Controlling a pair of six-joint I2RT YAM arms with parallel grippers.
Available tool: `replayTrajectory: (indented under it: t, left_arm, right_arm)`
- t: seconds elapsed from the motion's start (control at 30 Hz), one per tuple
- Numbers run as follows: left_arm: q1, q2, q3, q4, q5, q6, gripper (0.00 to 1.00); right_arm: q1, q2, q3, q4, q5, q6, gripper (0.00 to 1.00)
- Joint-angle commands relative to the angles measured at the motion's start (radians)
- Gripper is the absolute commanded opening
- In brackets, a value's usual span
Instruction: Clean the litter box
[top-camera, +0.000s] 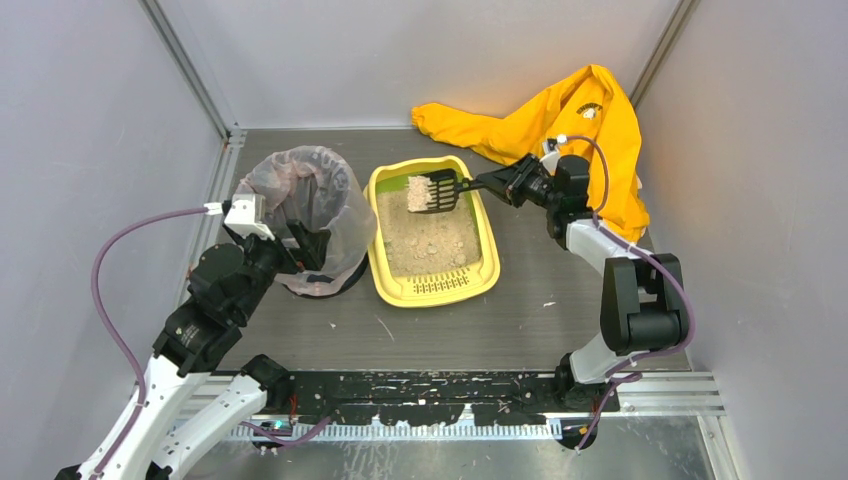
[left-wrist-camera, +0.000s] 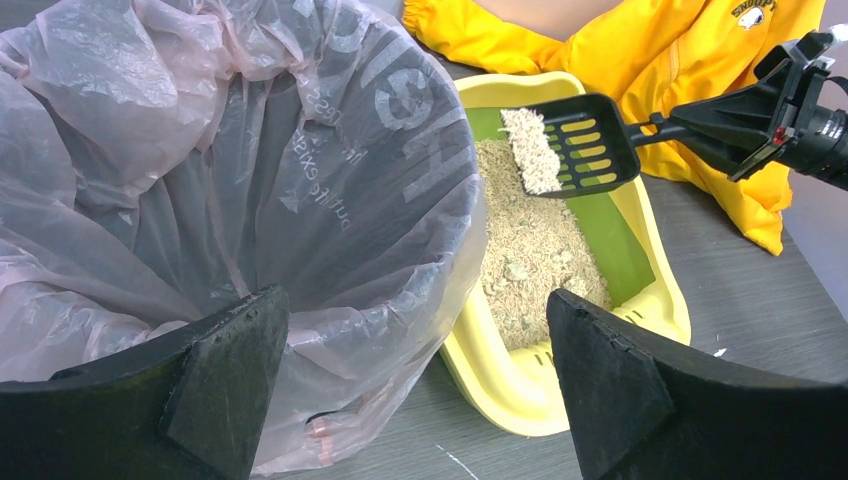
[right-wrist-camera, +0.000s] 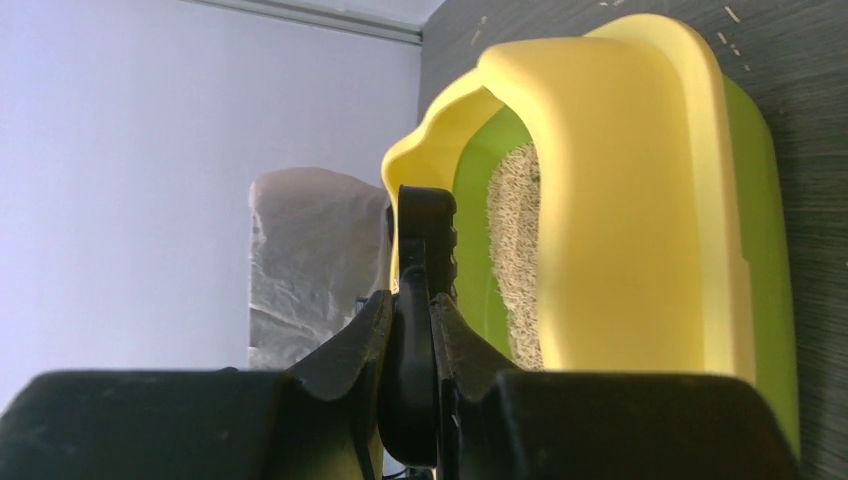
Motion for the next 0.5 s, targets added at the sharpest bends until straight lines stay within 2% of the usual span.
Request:
replayTrajectory:
  t: [0.0,0.17,0.3,0.47]
  left_arm:
    - [-0.003,0.005,0.012,0.050,0.008,0.013,1.00]
    - [-0.002,0.015,0.005,0.057,0.012,0.010,1.00]
    - [-0.002,0.012,0.010,0.053,0.009,0.011,1.00]
    - [-0.002,0.019,0.008,0.065,0.010,0.011,1.00]
  right_arm:
    - [-0.018,0.014,-0.002,0.220,-0.062,0.107,0.01]
    - [-0.004,0.090,-0.043,0.414,-0.088,0.231,0.01]
    - [-0.020,0.079,-0.065,0.420,-0.082,0.224,0.01]
    - [0.019,0.112,-0.054,0.474,-0.088,0.263,0.01]
